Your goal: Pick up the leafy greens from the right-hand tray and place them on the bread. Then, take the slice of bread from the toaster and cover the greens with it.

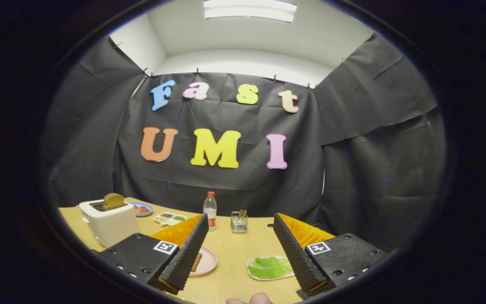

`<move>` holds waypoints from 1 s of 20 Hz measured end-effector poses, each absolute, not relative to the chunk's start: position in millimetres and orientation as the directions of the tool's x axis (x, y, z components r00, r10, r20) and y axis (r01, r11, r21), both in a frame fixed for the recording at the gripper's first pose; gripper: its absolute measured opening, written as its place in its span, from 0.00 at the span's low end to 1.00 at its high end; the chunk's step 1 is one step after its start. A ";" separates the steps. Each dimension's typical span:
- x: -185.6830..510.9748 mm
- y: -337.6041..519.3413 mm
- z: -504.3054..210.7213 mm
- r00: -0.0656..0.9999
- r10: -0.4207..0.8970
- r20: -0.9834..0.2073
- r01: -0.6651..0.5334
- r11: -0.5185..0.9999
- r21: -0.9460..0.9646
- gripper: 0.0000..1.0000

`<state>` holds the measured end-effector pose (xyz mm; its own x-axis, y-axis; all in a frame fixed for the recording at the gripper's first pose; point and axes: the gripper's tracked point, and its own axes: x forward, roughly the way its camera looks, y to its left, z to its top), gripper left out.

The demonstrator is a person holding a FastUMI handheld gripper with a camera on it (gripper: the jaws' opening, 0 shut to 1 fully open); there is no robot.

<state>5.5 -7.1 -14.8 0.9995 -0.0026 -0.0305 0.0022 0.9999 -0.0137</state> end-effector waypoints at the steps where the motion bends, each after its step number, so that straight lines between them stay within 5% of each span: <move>1: 5.9 -9.4 -15.9 0.999 -0.006 -0.035 0.006 1.000 -0.012 0.95; 11: 23.8 -61.2 -46.1 0.993 -0.047 -0.113 0.051 0.998 0.028 0.95; 20: 69.1 -135.7 -142.0 0.924 -0.031 -0.381 0.122 0.968 0.218 0.95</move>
<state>69.1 -135.7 -142.0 0.9241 -0.0308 -0.3810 0.1222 0.9682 0.2182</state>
